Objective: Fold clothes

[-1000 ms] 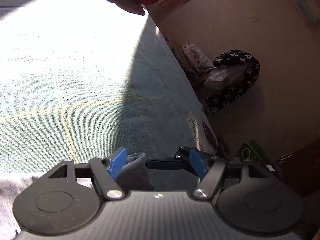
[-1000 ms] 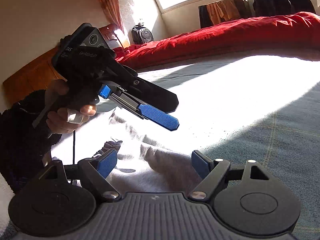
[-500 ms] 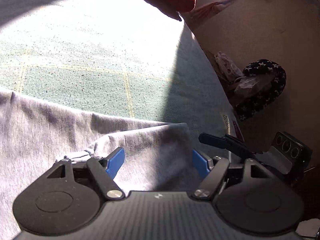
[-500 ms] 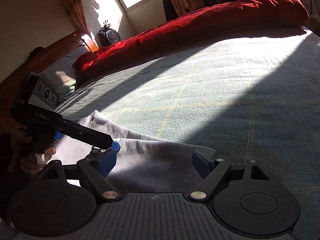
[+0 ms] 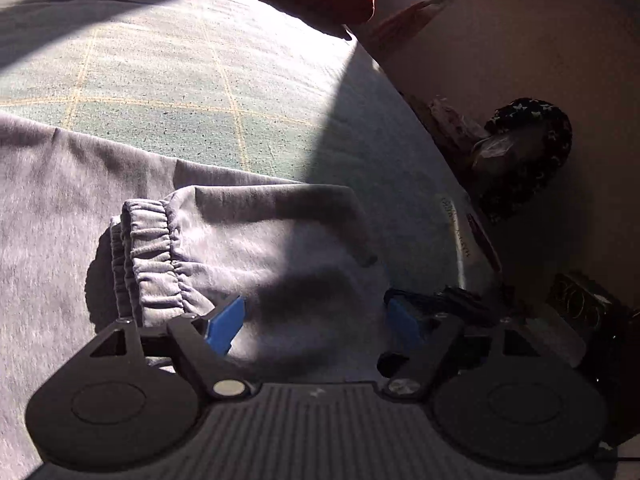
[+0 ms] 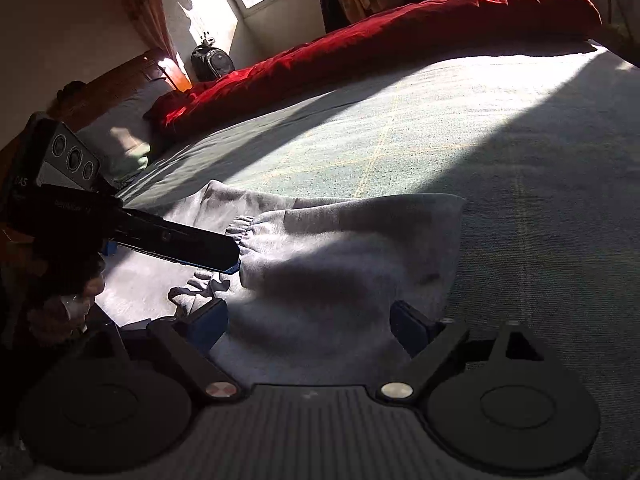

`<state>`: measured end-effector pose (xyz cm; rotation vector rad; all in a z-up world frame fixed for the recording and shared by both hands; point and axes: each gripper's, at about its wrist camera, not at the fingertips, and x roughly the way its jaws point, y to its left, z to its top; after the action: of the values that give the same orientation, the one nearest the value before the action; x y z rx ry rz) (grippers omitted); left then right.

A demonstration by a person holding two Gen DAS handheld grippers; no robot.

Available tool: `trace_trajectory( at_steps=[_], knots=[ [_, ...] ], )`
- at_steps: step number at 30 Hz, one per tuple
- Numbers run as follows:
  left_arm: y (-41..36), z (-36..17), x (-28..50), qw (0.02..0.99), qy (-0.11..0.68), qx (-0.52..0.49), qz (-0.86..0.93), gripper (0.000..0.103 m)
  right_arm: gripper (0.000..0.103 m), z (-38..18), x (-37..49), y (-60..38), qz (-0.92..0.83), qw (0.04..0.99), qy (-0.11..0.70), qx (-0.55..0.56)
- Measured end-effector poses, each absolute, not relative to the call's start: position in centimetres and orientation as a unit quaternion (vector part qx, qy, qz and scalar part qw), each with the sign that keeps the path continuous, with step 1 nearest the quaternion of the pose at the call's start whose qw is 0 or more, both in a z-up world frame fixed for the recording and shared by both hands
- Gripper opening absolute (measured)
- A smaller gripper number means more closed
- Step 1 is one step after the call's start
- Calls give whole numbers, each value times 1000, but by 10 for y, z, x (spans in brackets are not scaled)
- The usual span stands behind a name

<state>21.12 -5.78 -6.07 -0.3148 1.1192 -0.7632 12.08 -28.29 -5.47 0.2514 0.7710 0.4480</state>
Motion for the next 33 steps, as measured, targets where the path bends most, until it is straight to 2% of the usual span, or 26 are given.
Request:
trace_trajectory(
  at_steps=[4,10,13,19,27,33],
  knots=[
    [-50,-78,193,772,512,-160,-340,79,92,-65,107,-271,193,904,373,80],
    [-50,-55,171,811,467,-134,-326,79,92,-61,94,-263,196,913,353,62],
    [-50,-47,169,831,440,-117,-318,81,96,-59,93,-257,206,912,351,59],
    [-60,-37,187,854,408,-89,-310,81,98,-79,96,-251,203,906,364,67],
    [-75,-63,233,851,443,-83,-269,81,102,-81,95,-255,204,905,361,96],
    [-78,-62,233,857,435,-83,-263,81,103,-81,93,-256,208,905,358,98]
  ],
)
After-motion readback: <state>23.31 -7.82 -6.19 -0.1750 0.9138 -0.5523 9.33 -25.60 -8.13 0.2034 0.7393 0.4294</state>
